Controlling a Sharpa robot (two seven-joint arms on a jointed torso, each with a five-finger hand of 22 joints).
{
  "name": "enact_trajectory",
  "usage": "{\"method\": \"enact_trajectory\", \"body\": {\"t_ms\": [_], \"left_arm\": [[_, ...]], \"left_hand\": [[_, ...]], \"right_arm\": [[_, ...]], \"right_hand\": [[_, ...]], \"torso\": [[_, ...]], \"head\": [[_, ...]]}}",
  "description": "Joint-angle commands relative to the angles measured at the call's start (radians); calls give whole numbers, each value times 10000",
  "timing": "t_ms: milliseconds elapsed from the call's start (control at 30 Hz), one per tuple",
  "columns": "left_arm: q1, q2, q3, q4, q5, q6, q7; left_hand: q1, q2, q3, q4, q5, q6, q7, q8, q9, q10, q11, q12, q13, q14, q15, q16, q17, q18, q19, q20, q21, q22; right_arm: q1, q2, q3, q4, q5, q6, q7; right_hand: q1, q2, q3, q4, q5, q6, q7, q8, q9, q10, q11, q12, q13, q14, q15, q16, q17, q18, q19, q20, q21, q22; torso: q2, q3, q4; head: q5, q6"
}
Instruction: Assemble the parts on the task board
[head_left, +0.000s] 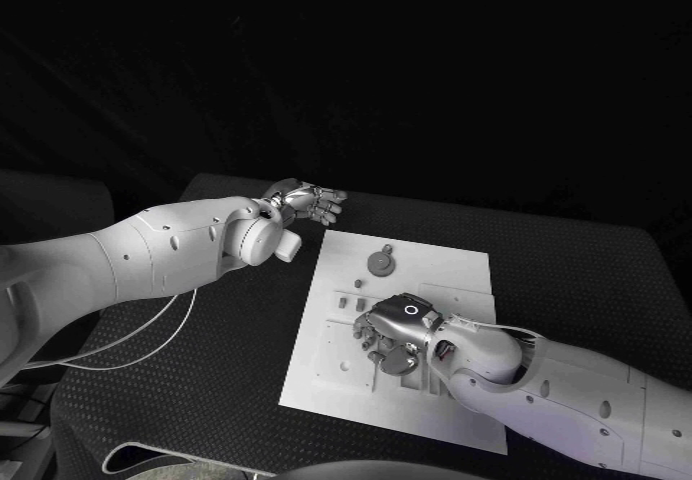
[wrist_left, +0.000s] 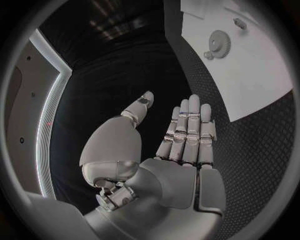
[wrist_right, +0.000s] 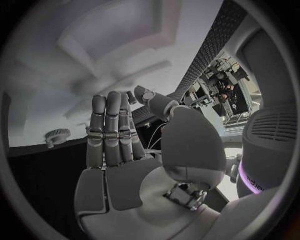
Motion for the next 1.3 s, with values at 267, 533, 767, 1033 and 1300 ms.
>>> {"method": "enact_trajectory", "body": {"t_ms": [267, 533, 767, 1033, 1300], "left_arm": [[21, -34, 9, 22, 47, 164, 56], [20, -57, 8, 16, 47, 162, 62], [19, -107, 6, 11, 47, 148, 115], [17, -132, 6, 6, -51, 219, 277], [16, -102, 5, -17, -51, 236, 286]], "left_hand": [[32, 46, -21, -48, -21, 27, -26, 36, -25, 22, 16, 1, -24, 65, 17, -96, 44, 116, 86, 1, -46, 21], [31, 48, -22, -47, -23, 26, -30, 37, -27, 21, 17, 1, -27, 65, 18, -102, 52, 115, 88, 2, -49, 22], [31, 55, -21, -47, -23, 27, -33, 40, -28, 22, 17, 2, -30, 68, 18, -107, 59, 115, 90, 2, -51, 24], [67, 45, -18, -78, -7, 47, -45, 62, -31, 46, 8, 12, -37, 68, 19, -140, 96, 114, 90, 3, -65, 34], [66, 47, -21, -80, -6, 52, -50, 68, -32, 51, 7, 14, -40, 68, 22, -151, 108, 111, 89, 5, -71, 37]], "right_arm": [[-38, -314, -33, 116, 210, -643, -358], [295, -849, 135, 654, 761, -799, -204], [827, -1829, 775, 1298, 2019, -170, 29], [1514, -2963, 789, 1595, 2060, 693, 136], [1590, -3181, 785, 1199, 1231, 2210, -577]], "right_hand": [[-270, 2, -700, -550, -51, -828, 272, -264, -83, -1683, 898, -38, -413, -1125, 455, 257, 238, -57, -1014, 236, -43, 238], [-238, 2, -634, -478, -58, -738, 212, -63, 32, -1545, 846, 129, -351, -1272, 399, 699, 320, -6, -1060, 260, 280, 231], [-189, 16, -372, -133, -75, -381, 26, 229, 164, -915, 567, 497, -168, -1021, 145, 1163, 330, 72, -760, 194, 731, 231], [-753, 42, -1177, -56, 154, -543, -91, 199, 129, -849, 525, 501, -121, -1039, 109, 1395, 137, 72, -813, 133, 987, 205], [-1056, 46, -2047, -94, 335, -782, -248, 135, 80, -1126, 632, 311, -170, -1287, 201, 1549, -67, 72, -1060, 179, 1043, 184]], "torso": [[-1, 4, -17], [1, 13, -8], [-11, 13, -38], [-19, 14, -81], [-9, 25, -49]], "head": [[-32, 76], [-127, 186], [-285, 343], [-467, 483], [-493, 459]]}}
